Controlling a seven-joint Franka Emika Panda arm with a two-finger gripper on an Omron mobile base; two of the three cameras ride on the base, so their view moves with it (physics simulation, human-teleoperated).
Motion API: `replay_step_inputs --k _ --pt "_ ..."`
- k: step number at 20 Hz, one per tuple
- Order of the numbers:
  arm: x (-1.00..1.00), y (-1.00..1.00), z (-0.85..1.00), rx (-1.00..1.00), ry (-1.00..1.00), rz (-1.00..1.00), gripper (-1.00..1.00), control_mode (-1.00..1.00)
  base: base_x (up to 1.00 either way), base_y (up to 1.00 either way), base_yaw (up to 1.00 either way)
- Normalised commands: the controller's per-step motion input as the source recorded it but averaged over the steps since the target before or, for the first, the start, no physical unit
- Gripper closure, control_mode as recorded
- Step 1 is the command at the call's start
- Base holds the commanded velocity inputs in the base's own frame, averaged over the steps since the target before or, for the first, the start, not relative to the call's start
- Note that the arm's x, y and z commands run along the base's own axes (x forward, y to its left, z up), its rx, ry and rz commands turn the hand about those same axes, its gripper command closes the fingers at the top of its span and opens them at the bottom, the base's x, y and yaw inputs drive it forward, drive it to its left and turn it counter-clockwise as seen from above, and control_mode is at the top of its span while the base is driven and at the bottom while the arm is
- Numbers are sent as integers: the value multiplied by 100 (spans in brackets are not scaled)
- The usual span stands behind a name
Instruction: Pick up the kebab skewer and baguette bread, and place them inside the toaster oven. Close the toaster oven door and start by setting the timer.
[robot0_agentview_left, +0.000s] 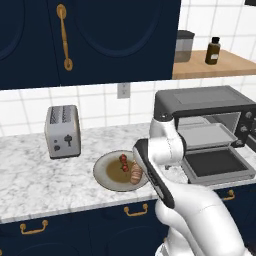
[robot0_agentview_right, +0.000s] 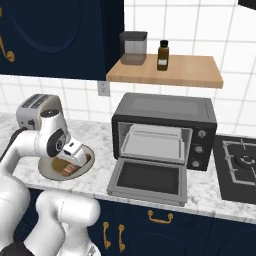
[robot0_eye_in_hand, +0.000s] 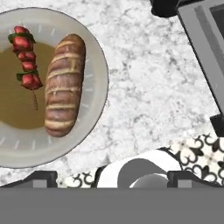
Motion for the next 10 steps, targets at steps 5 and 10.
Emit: replay_step_inputs --k 5,10 --pt "69 51 -57 1 22 0 -100 -100 0 0 0" --pt "67 39 -41 0 16 0 -100 -100 0 0 0"
